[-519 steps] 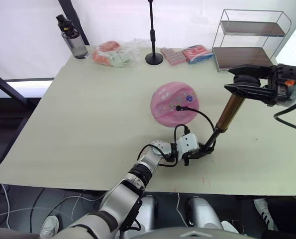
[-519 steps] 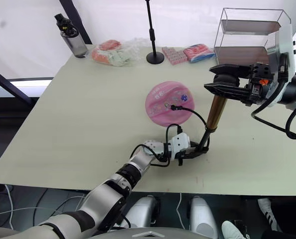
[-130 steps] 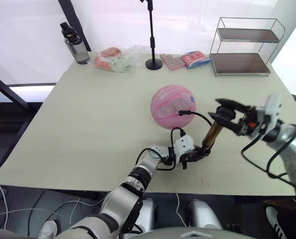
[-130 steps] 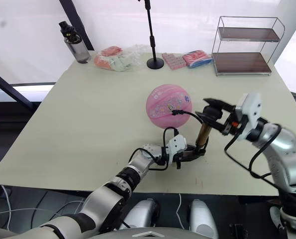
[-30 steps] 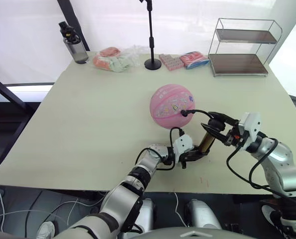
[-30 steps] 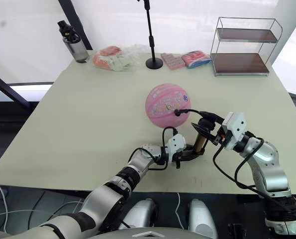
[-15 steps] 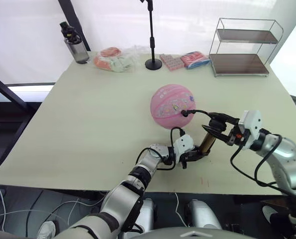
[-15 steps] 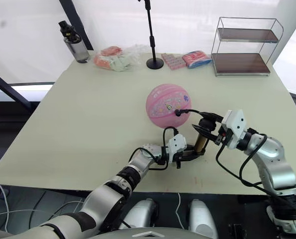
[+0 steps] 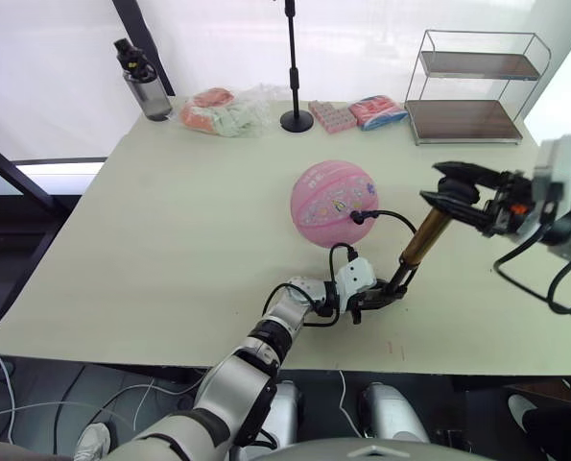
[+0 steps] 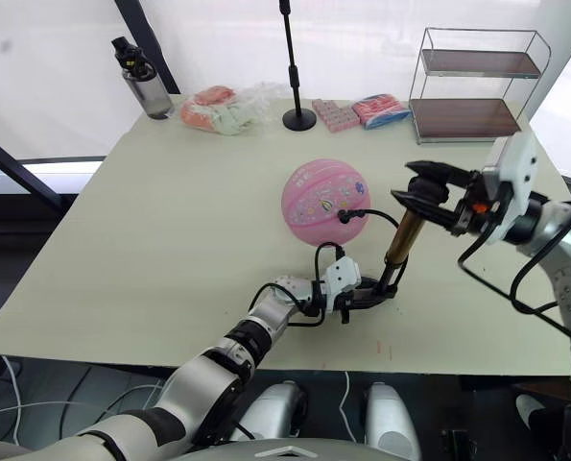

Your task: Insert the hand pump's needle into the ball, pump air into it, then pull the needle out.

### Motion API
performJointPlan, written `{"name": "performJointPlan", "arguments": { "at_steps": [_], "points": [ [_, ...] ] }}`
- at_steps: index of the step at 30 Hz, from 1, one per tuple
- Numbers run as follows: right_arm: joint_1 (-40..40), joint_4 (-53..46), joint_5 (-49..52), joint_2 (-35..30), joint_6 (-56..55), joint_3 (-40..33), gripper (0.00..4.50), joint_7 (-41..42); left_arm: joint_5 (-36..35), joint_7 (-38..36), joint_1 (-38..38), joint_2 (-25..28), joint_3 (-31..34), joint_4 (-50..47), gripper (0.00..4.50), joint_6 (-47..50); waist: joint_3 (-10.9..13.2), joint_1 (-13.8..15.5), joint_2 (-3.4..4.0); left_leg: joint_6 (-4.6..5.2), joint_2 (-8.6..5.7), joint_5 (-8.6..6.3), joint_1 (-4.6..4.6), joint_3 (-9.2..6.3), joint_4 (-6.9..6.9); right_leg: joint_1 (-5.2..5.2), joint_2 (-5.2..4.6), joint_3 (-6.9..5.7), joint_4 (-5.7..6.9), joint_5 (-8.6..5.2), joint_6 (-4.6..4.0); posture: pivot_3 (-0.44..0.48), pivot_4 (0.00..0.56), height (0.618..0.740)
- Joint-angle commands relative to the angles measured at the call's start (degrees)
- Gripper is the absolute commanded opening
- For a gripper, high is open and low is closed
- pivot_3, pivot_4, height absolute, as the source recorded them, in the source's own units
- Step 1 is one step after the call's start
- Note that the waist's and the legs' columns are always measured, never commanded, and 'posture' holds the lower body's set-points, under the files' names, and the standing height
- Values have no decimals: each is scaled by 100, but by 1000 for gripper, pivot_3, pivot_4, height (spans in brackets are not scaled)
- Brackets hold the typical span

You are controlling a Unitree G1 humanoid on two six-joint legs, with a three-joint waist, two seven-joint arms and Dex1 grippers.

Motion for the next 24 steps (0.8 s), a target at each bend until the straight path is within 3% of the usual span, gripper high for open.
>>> {"name": "performJointPlan", "arguments": {
  "at_steps": [1,8,24],
  "points": [
    [-327,-199,131,-129,-17,-470,1871,-199,259,6,251,202,-99,366,1092,301,1,-3,-1,0,0,0,0,0,0,0,0,0,0,0,0,0,150,740],
    [-520,-258,205,-94,147,-466,1871,-293,236,2,282,204,-68,344,1092,332,3,-8,-1,0,0,0,-5,1,0,-6,-2,1,0,0,0,0,150,740],
    [1246,-75,-949,932,-753,784,1871,-51,241,48,268,197,-75,357,1092,317,-23,-42,-34,0,4,0,20,2,1,14,4,2,2,0,1,0,150,740]
  ]
}}
